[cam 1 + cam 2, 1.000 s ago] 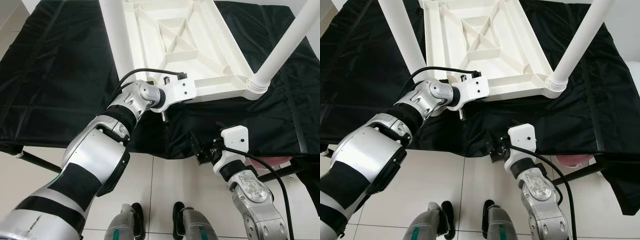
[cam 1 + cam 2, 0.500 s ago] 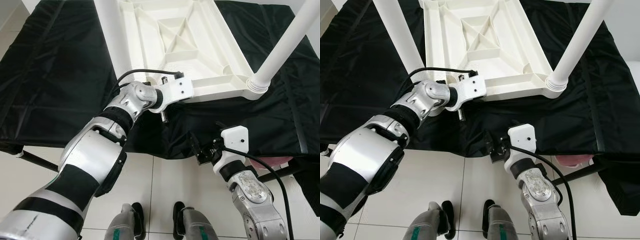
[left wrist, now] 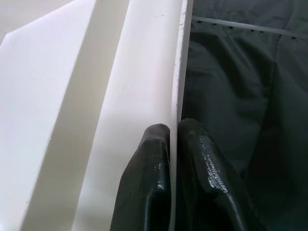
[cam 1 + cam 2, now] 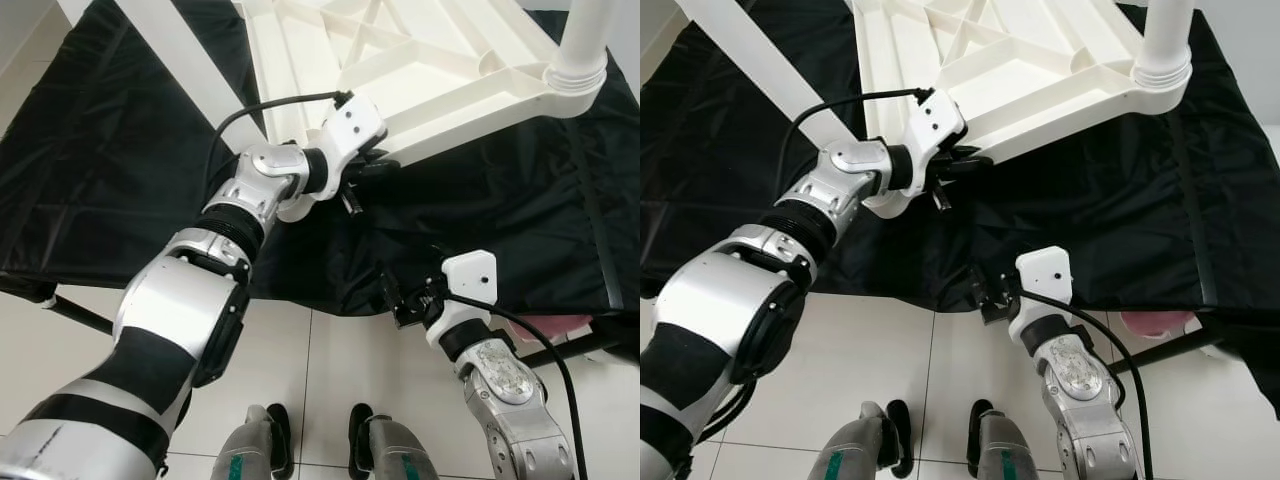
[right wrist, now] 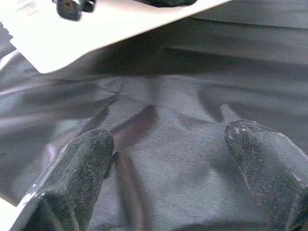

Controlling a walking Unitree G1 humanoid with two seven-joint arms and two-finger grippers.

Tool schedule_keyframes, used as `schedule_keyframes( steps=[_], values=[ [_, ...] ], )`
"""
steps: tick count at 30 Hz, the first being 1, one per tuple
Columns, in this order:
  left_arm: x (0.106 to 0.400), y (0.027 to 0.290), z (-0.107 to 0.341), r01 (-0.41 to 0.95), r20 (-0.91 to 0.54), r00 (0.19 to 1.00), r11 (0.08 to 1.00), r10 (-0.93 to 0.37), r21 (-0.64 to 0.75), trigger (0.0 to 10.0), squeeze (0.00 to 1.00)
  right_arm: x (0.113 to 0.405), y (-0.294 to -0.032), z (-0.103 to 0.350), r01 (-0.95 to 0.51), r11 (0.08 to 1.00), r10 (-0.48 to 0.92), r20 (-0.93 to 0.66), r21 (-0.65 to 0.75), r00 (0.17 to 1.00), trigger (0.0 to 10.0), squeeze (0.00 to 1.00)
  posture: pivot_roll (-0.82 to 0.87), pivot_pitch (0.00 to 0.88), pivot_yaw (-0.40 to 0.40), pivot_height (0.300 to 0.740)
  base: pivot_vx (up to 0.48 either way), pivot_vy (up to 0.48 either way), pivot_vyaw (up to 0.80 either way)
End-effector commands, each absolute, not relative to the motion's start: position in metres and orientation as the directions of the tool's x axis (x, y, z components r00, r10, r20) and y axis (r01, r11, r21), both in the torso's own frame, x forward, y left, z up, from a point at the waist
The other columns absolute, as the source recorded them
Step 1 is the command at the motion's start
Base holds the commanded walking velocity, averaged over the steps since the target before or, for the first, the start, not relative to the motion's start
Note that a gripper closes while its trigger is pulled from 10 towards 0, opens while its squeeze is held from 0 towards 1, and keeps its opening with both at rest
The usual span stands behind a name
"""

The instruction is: Building children table

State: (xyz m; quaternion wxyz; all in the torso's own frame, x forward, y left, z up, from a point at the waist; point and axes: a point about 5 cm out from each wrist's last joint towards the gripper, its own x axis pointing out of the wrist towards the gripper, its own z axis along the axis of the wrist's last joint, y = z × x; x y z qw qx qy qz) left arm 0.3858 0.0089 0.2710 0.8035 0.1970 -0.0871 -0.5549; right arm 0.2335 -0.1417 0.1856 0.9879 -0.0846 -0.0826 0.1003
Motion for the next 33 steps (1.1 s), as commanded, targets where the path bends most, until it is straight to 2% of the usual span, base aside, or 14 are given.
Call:
schedule_keyframes(
  steps=[1, 2, 5, 7, 8, 9, 10, 11, 12, 15, 20, 24, 27, 33],
  values=[
    [0.369, 0.001, 0.298, 0.912, 0.016, 0.068, 0.069, -0.998, 0.404, 0.0, 0.00, 0.235, -0.148, 0.181, -0.130, 0.973, 0.156, 0.129, -0.190, 0.979, 10.0, 0.00, -0.17, 0.201, 0.060, 0.740, 0.000, 0.000, 0.00],
    [0.369, 0.001, 0.298, 0.912, 0.016, 0.068, 0.069, -0.998, 0.404, 0.0, 0.00, 0.235, -0.148, 0.181, -0.130, 0.973, 0.156, 0.129, -0.190, 0.979, 10.0, 0.00, -0.17, 0.201, 0.060, 0.740, 0.000, 0.000, 0.00],
    [0.365, -0.001, 0.295, 0.919, 0.033, 0.008, 0.020, -0.999, 0.393, 0.0, 0.00, 0.245, -0.175, 0.188, 0.073, 0.986, -0.049, 0.162, -0.148, 0.986, 10.0, 0.00, -0.17, 0.203, 0.057, 0.740, 0.000, 0.000, 0.00],
    [0.362, -0.002, 0.293, 0.916, 0.031, -0.021, -0.007, -0.999, 0.402, 0.0, 0.00, 0.249, -0.188, 0.195, 0.139, 0.984, -0.117, 0.185, -0.110, 0.976, 10.0, 0.00, -0.18, 0.203, 0.060, 0.740, 0.000, 0.000, 0.00],
    [0.358, -0.002, 0.288, 0.904, 0.005, -0.057, -0.050, -0.998, 0.425, 0.0, 0.00, 0.256, -0.199, 0.200, 0.169, 0.978, -0.143, 0.200, -0.119, 0.969, 10.0, 0.00, -0.18, 0.203, 0.058, 0.740, 0.000, 0.000, 0.00],
    [0.358, -0.002, 0.288, 0.904, 0.005, -0.057, -0.050, -0.998, 0.425, 0.0, 0.00, 0.256, -0.199, 0.200, 0.169, 0.978, -0.143, 0.200, -0.119, 0.969, 10.0, 0.00, -0.18, 0.203, 0.058, 0.740, 0.000, 0.000, 0.00],
    [0.354, -0.003, 0.283, 0.888, -0.027, -0.100, -0.102, -0.995, 0.449, 0.0, 0.00, 0.263, -0.212, 0.208, 0.204, 0.970, -0.173, 0.219, -0.129, 0.960, 10.0, 0.00, -0.18, 0.203, 0.058, 0.740, 0.000, 0.000, 0.00],
    [0.354, -0.003, 0.283, 0.888, -0.027, -0.100, -0.102, -0.995, 0.449, 0.0, 0.00, 0.263, -0.212, 0.208, 0.204, 0.970, -0.173, 0.219, -0.129, 0.960, 10.0, 0.00, -0.18, 0.203, 0.058, 0.740, 0.000, 0.000, 0.00],
    [0.349, -0.002, 0.276, 0.866, -0.068, -0.132, -0.148, -0.989, 0.477, 0.0, 0.00, 0.272, -0.221, 0.213, 0.214, 0.960, -0.169, 0.236, -0.180, 0.957, 10.0, 0.00, -0.19, 0.201, 0.056, 0.740, 0.000, 0.000, 0.00],
    [0.347, -0.002, 0.273, 0.860, -0.082, -0.149, -0.170, -0.985, 0.482, 0.0, 0.00, 0.276, -0.224, 0.216, 0.214, 0.956, -0.164, 0.242, -0.201, 0.956, 10.0, 0.00, -0.19, 0.200, 0.056, 0.740, 0.000, 0.000, 0.00],
    [0.333, 0.002, 0.256, 0.838, -0.121, -0.220, -0.251, -0.968, 0.485, 0.0, 0.00, 0.300, -0.227, 0.234, 0.190, 0.951, -0.118, 0.281, -0.244, 0.952, 10.0, 0.00, -0.19, 0.196, 0.047, 0.740, 0.000, 0.000, 0.00],
    [0.322, 0.001, 0.255, 0.835, -0.090, -0.269, -0.279, -0.959, 0.475, 0.0, 0.00, 0.321, -0.218, 0.251, 0.148, 0.951, -0.056, 0.320, -0.272, 0.946, 10.0, 0.00, -0.18, 0.189, 0.034, 0.740, 0.000, 0.000, 0.00],
    [0.319, 0.001, 0.257, 0.835, -0.076, -0.286, -0.287, -0.955, 0.470, 0.0, 0.00, 0.325, -0.215, 0.255, 0.136, 0.951, -0.039, 0.330, -0.277, 0.943, 10.0, 0.00, -0.18, 0.187, 0.033, 0.740, 0.000, 0.000, 0.00],
    [0.303, 0.004, 0.260, 0.816, -0.056, -0.365, -0.349, -0.929, 0.460, 0.0, 0.00, 0.336, -0.197, 0.291, 0.064, 0.947, 0.087, 0.442, -0.316, 0.893, 10.0, 0.00, -0.18, 0.180, 0.028, 0.740, 0.000, 0.000, 0.00]
  ],
)
